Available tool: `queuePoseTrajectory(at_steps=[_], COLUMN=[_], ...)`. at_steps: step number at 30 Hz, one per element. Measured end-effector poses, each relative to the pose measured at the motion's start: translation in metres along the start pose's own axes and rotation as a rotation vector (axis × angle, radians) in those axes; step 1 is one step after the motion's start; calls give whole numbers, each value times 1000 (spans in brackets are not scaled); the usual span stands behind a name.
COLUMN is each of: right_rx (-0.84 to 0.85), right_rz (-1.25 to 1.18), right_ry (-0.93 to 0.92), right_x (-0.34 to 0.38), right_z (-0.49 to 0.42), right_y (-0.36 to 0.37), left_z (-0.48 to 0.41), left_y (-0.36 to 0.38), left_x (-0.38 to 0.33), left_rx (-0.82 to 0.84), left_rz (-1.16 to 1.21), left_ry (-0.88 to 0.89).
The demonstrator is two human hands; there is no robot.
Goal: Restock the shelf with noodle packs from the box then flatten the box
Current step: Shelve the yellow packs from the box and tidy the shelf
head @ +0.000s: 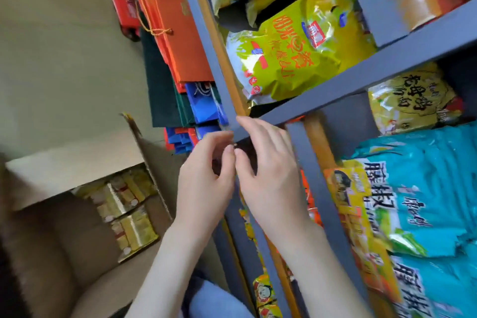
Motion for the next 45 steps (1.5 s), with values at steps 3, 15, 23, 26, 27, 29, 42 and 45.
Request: queuePoseTrajectory(at_steps=[3, 15, 23, 26, 27, 29, 42, 45], right_rx=[143, 895, 934, 970, 980, 983, 939, 906], right_rz=[-137, -381, -365, -352, -347, -340, -328, -324], right_ry=[-56, 207, 269, 260, 253, 245, 151, 143], right_x=[17, 1, -40, -47, -49, -51, -48, -46], right_z=[22, 164, 211, 222, 224, 225, 192, 183], right_y=[78, 408, 507, 525, 528, 532, 522, 521], left_z=[6, 25, 1, 3, 4, 6, 0, -8], left_y=[-31, -85, -71, -60, -56, -50, -40, -34], left_x=[82, 458, 600, 628, 636, 648, 650, 646], left_rx=[-80, -147, -197, -199, -205, -218, -275, -267], left_rz=[-91, -375, -261, -186, -143, -59, -15, 42], left_ry=[-143, -1078, -1340, -1378, -1388, -1406, -1497, -1471])
Point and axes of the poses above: each hand's wrist, its own z-axis away from the middle knuckle, its own y-axis out of the palm, x = y × z, the point moved 4 cm from there along -z, towards the middle knuckle, and after that the axes turned 14 degrees about -y, right-handed, at the moved point
